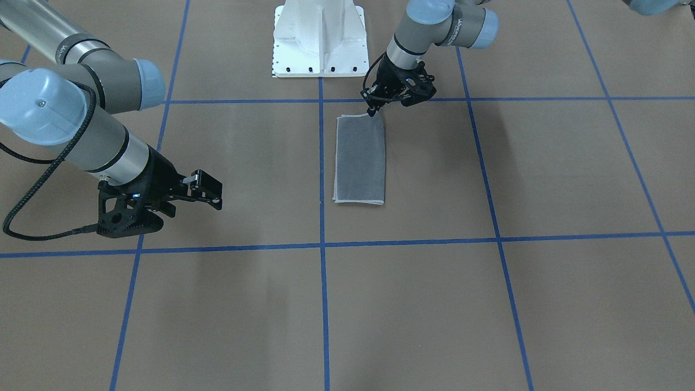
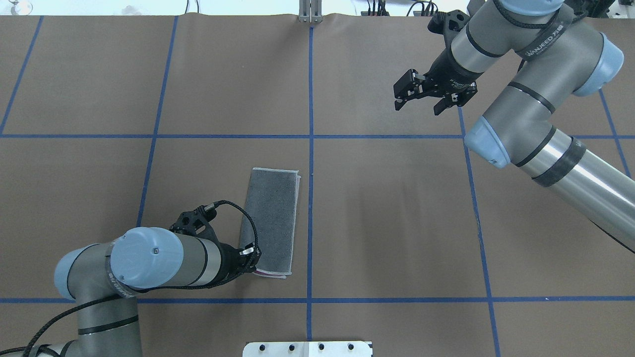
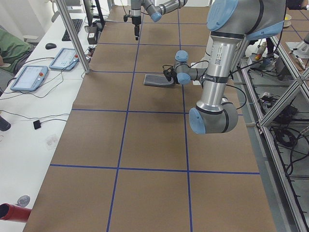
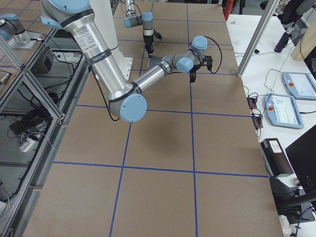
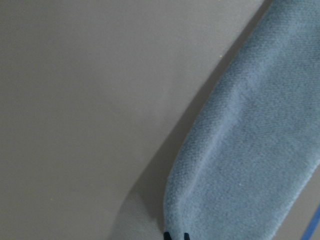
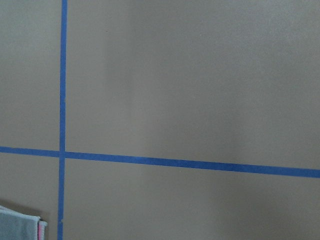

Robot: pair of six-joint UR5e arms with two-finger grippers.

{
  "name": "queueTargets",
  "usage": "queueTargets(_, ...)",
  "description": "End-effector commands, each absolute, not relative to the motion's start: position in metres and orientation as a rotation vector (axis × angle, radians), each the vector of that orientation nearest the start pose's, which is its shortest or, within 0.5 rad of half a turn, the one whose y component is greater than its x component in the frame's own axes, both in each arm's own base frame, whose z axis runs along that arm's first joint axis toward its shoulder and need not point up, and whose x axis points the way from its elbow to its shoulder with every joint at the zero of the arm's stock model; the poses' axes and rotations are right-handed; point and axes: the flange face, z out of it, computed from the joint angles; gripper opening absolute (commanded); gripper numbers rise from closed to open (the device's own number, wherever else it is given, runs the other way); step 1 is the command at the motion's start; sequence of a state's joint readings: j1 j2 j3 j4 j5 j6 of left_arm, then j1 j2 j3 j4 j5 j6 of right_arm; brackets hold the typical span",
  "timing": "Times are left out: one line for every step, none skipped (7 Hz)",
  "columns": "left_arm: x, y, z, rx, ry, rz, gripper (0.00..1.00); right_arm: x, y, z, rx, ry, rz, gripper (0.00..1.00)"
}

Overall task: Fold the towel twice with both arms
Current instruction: 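Grasp the near end of the strip with the left gripper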

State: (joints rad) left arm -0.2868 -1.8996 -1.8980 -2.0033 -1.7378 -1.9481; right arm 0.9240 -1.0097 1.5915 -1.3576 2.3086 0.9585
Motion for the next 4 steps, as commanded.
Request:
queueTargets(0.516, -0.303, 0.246, -0.176, 1.144, -0.535, 0.0, -0.355, -0.579, 0.288, 0.027, -1.026, -0.013, 1.0)
queueTargets(0.514, -0.321, 0.21, -0.16, 1.183, -0.554, 0.0, -0.355, -0.579, 0.288, 0.026, -1.026, -0.014, 1.0)
queueTargets(0.51, -0.338, 0.197, -0.143, 1.203, -0.577, 0.0, -0.356, -0.581, 0.291, 0.024, -1.021, -0.012, 1.0)
queueTargets(0.513, -0.362, 0.196, -0.125, 1.196, -0.611, 0.0, -0.357, -0.582, 0.292, 0.023, -1.02, -0.011, 1.0)
